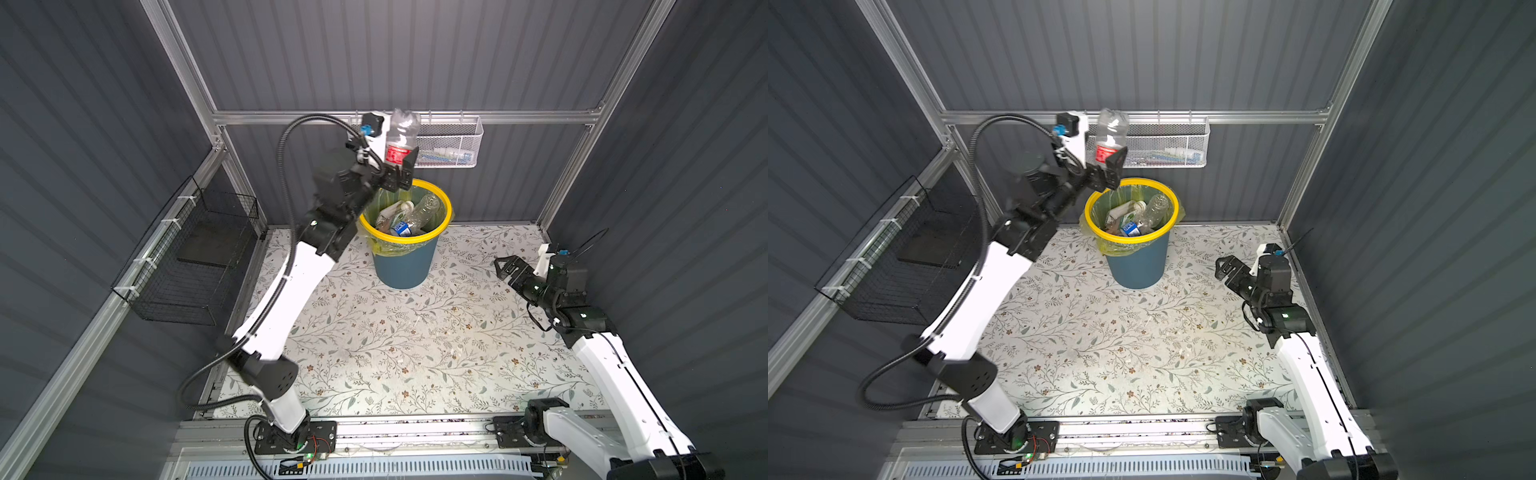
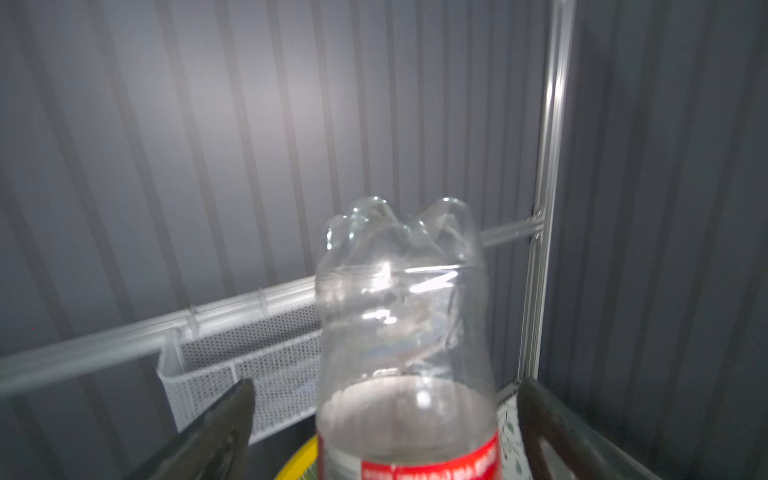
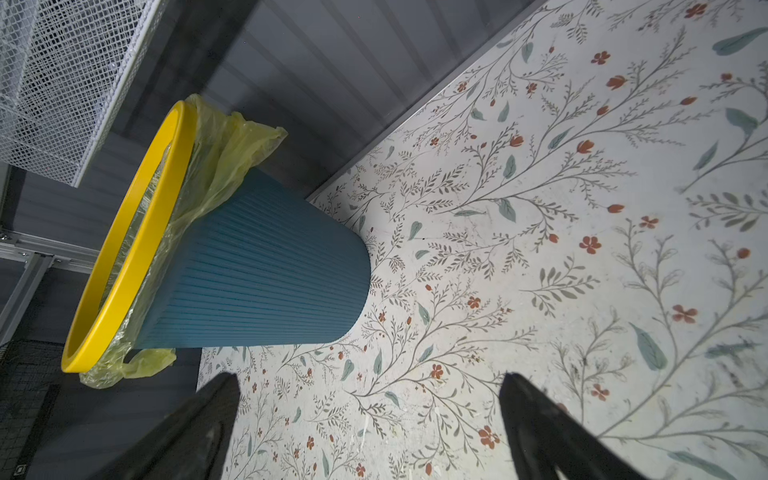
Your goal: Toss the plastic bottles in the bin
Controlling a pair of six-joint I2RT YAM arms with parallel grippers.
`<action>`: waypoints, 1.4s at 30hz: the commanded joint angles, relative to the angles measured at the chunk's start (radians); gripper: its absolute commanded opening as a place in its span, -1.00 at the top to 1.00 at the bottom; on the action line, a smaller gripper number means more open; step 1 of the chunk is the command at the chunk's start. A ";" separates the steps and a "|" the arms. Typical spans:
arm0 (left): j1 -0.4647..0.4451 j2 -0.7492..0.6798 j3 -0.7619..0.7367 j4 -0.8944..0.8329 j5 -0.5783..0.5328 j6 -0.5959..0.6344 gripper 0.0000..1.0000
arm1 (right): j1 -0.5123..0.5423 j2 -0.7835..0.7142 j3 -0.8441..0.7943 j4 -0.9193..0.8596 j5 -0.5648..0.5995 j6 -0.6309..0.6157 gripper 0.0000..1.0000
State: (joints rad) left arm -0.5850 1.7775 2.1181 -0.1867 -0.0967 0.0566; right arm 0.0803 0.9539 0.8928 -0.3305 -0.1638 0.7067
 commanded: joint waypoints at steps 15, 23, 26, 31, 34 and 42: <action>0.247 -0.436 -0.598 0.012 -0.128 -0.148 -0.99 | 0.004 0.043 -0.027 -0.007 0.043 -0.046 -0.98; 0.452 -0.629 -1.206 0.221 -0.193 -0.269 -0.99 | -0.008 0.035 -0.092 0.062 0.252 -0.161 -0.98; 0.474 -0.650 -1.400 0.337 -0.286 -0.288 -1.00 | -0.014 0.011 -0.171 0.156 0.378 -0.233 -0.98; 0.478 -0.614 -1.622 0.530 -0.355 -0.266 -0.99 | -0.020 -0.051 -0.374 0.444 0.545 -0.379 -0.99; 0.478 -0.585 -1.703 0.632 -0.381 -0.252 -0.99 | -0.038 -0.040 -0.466 0.614 0.611 -0.429 -0.98; 0.478 -0.371 -1.807 1.033 -0.383 -0.168 -0.99 | -0.091 0.196 -0.612 1.076 0.593 -0.500 -0.98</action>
State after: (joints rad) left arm -0.1085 1.3483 0.3378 0.5983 -0.4751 -0.1551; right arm 0.0017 1.0809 0.3004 0.4992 0.4168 0.2687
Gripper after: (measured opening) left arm 0.997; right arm 0.991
